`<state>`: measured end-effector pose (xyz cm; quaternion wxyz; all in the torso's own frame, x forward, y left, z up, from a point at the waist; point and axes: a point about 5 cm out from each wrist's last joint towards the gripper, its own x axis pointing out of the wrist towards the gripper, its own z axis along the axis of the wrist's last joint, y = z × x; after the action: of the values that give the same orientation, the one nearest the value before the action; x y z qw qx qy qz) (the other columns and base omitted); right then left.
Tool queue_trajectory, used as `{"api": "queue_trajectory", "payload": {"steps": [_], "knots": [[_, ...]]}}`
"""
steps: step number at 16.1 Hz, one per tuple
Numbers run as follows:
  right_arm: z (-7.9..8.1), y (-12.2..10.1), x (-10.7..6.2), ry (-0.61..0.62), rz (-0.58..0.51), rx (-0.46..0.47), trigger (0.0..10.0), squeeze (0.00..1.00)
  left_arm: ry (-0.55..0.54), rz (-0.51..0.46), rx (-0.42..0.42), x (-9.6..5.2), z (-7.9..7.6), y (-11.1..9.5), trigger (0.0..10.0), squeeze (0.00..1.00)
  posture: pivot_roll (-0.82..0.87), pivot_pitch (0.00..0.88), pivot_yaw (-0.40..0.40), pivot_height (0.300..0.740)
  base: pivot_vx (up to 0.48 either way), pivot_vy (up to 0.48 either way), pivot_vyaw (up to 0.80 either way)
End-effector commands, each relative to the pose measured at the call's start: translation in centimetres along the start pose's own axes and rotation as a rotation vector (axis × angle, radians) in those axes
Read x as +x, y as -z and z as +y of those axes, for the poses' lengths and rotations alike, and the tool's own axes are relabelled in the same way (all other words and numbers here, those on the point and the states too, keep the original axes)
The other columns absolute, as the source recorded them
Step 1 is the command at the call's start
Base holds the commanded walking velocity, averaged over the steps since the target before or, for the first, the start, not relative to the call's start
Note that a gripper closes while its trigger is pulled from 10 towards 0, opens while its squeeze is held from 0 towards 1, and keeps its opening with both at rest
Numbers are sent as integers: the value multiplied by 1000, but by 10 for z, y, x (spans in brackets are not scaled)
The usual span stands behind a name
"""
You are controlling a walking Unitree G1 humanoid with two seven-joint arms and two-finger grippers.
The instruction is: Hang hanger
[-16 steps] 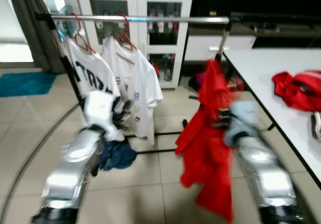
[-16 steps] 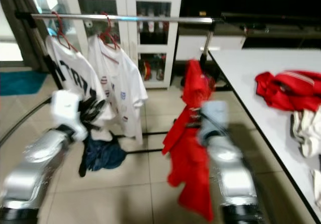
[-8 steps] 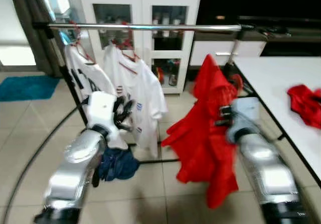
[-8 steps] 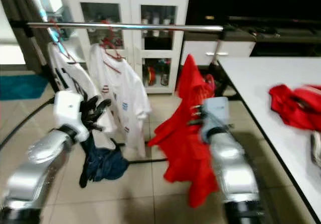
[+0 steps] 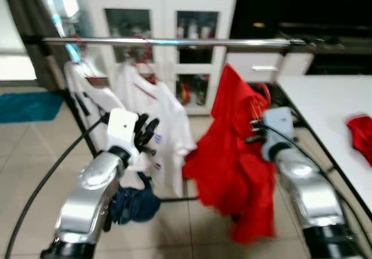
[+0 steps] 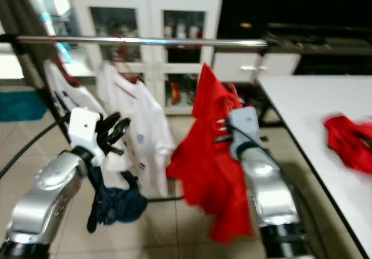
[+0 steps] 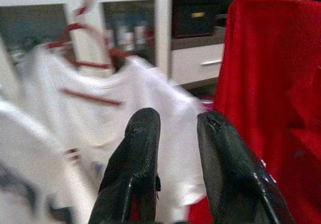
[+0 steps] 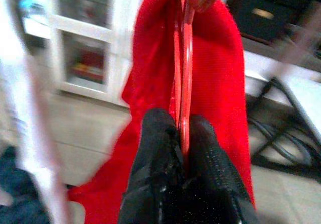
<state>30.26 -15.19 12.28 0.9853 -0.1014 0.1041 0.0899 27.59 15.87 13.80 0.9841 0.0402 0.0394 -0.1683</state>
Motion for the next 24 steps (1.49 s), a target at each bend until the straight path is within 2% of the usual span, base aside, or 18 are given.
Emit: {"api": "queue_trajectory", "payload": {"steps": [1,5,7,11,14,16,19,21,24], "knots": [[-8,-7,0,9,-27,-31,10000,0,8,-21,15,3,-2,-5,10000,0,-65,0,-36,740,394,0,0],[-8,-16,3,5,-48,-73,10000,0,21,-17,34,2,-3,-5,10000,0,-60,0,-34,740,396,0,600],[-10,-22,5,23,-72,-50,10000,0,29,-16,43,2,-3,-5,10000,0,-60,0,-34,740,394,0,0],[-18,-37,8,37,-134,-78,10000,0,46,-16,66,2,-5,-7,10000,0,-58,0,-32,740,366,0,0],[-23,-55,12,47,-202,-69,10000,0,102,-19,124,1,-11,-8,10000,0,-53,0,-33,740,0,0,0],[-21,-60,16,29,-213,-71,10000,0,124,-26,127,0,-12,-9,10000,0,-51,0,-34,740,0,0,0],[-14,-60,26,-18,-164,-71,10000,0,213,-27,136,-3,-18,-10,10000,0,-49,0,-35,740,0,0,0],[-8,-60,37,-42,-106,-37,10000,0,303,-27,137,-6,-22,-12,10000,0,-46,0,-33,740,0,0,0],[-2,-65,57,-82,-60,-23,10000,0,342,-23,151,-8,-21,-13,10000,0,-43,0,-29,740,0,0,0]]}}
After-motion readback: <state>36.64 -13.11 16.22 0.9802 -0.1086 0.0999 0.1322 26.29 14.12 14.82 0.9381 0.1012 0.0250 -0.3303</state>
